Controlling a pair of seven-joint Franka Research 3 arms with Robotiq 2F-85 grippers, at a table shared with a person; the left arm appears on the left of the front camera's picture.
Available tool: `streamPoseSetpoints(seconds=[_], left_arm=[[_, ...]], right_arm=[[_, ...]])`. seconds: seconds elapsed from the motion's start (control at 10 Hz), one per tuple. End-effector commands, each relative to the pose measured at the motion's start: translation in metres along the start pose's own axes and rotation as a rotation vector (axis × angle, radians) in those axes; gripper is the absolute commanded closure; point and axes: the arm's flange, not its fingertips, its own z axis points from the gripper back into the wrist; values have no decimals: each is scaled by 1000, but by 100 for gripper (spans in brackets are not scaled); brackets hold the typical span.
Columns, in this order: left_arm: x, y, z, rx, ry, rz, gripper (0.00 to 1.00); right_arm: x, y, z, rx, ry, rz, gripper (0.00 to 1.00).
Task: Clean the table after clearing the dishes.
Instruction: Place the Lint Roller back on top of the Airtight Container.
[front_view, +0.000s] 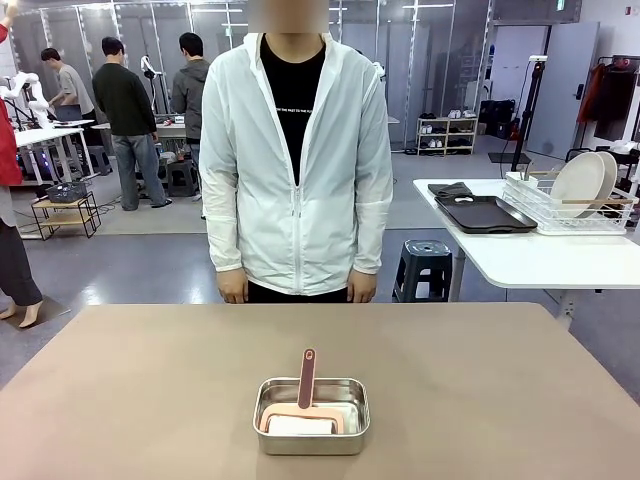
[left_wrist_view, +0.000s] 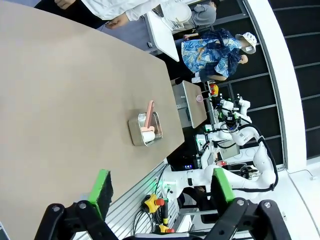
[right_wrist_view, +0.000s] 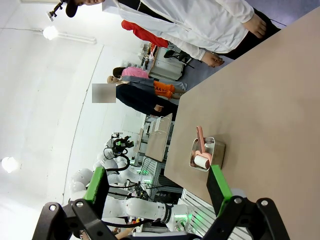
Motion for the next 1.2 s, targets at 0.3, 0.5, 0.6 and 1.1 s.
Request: streamPoseSetpoints(seconds=[0.3, 0.5, 0.6, 1.1], left_arm=[[-6, -2, -1, 26, -6, -11, 0], [-6, -2, -1, 26, -6, -11, 0], [-6, -2, -1, 26, -6, -11, 0], [-6, -2, -1, 26, -6, -11, 0]], right_arm=[[-1, 2, -1, 9, 0, 5, 0], [-1, 2, -1, 9, 0, 5, 0], [-1, 2, -1, 9, 0, 5, 0], [-1, 2, -1, 9, 0, 5, 0]])
